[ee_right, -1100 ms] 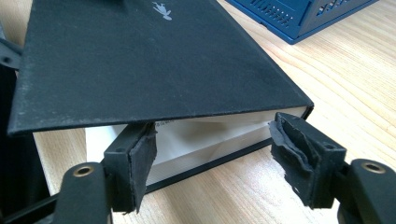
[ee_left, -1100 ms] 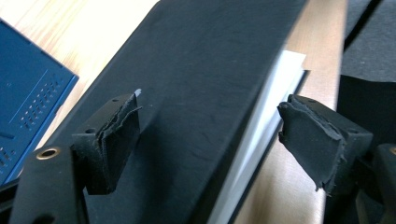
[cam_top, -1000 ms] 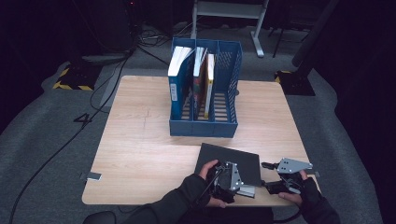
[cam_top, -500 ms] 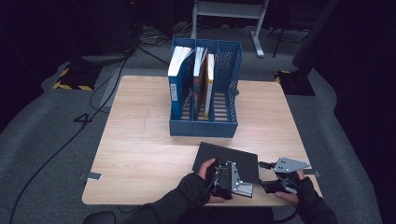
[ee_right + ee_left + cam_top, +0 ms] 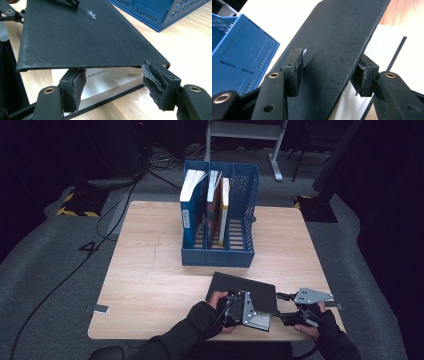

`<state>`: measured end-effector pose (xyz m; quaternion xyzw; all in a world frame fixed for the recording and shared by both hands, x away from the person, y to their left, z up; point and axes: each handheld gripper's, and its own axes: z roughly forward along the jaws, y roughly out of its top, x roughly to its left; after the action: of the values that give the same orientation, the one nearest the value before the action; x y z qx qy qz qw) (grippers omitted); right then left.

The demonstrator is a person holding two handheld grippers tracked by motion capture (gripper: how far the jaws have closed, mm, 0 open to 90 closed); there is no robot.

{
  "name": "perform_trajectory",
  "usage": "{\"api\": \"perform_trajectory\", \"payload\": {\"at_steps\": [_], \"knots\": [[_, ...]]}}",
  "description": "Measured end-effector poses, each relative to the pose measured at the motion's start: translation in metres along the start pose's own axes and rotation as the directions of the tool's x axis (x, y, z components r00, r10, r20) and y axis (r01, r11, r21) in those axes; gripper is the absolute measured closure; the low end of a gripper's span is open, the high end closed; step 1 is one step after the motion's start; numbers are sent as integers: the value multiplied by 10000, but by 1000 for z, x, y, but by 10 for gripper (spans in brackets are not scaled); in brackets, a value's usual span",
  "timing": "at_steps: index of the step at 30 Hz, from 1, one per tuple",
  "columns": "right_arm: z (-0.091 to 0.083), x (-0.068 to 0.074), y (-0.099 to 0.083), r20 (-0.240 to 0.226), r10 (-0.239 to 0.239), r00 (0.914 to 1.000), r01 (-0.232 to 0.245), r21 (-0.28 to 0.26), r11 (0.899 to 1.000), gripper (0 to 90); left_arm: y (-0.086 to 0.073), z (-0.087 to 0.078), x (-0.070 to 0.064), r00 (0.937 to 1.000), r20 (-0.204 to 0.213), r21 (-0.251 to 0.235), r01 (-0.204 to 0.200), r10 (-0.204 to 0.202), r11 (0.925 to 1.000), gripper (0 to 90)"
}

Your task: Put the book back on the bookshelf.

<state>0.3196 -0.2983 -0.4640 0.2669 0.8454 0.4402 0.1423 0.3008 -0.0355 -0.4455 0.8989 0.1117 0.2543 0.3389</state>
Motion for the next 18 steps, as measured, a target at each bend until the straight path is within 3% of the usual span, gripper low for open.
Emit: {"api": "perform_trajectory", "payload": {"at_steps": [6,10,18], "knots": [[-3,-3,-2,-133,144,9998,-146,-135,9998,344,-1,-1,4,9994,162,-218,321,-318,9992,517],[-6,-7,-5,103,136,9999,-135,-106,9999,343,-2,-3,8,9977,270,-341,623,-614,9975,525],[-11,-20,-11,488,668,9966,-661,-141,9977,344,-6,-7,18,9914,499,-664,1238,-1206,9901,533]]}}
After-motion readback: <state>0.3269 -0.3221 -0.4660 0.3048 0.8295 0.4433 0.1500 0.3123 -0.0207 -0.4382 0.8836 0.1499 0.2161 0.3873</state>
